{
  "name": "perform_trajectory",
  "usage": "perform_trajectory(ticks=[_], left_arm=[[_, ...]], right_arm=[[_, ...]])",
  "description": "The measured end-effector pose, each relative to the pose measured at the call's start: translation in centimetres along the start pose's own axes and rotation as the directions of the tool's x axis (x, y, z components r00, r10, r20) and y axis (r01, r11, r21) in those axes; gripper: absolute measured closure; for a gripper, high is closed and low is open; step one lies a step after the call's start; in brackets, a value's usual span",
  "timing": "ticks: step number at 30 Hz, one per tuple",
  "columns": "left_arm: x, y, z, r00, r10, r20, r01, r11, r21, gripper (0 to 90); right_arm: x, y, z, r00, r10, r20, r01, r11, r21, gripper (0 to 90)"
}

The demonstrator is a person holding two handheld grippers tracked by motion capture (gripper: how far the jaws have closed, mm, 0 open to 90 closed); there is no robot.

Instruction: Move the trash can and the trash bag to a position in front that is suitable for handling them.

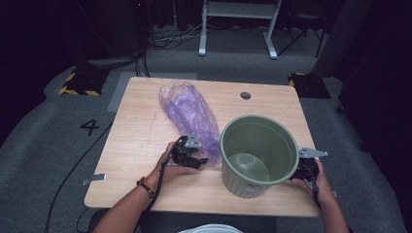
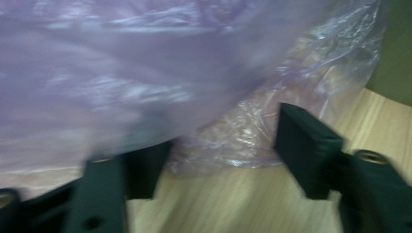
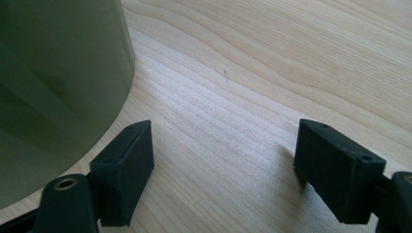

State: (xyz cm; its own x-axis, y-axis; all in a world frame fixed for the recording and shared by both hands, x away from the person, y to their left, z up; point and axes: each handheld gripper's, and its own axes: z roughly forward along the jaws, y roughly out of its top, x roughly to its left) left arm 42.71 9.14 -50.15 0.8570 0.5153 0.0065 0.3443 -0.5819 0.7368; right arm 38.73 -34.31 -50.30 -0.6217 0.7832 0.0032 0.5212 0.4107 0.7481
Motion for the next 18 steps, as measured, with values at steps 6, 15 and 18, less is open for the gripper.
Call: perform_trajectory(ticks=[6, 15, 18], left_arm=[[-0.2, -0.1, -2.5, 0.9991, 0.039, -0.014, -0.039, 0.9979, -0.052, 17.8], [3.2, -1.3, -7.7, 0.9963, 0.037, -0.077, -0.048, 0.9891, -0.139, 25.4], [4.8, -1.5, -8.9, 0.9949, -0.002, -0.101, -0.018, 0.9804, -0.196, 25.7]], right_arm=[[0.0, 0.0, 0.0, 1.0000, -0.002, 0.001, 0.002, 1.000, 0.000, 22.2], [-0.2, -0.1, -0.1, 0.9996, 0.005, -0.026, -0.006, 1.000, -0.010, 25.5], [-0.5, -0.1, -0.4, 0.9989, 0.034, -0.031, -0.035, 0.999, -0.035, 26.4]])
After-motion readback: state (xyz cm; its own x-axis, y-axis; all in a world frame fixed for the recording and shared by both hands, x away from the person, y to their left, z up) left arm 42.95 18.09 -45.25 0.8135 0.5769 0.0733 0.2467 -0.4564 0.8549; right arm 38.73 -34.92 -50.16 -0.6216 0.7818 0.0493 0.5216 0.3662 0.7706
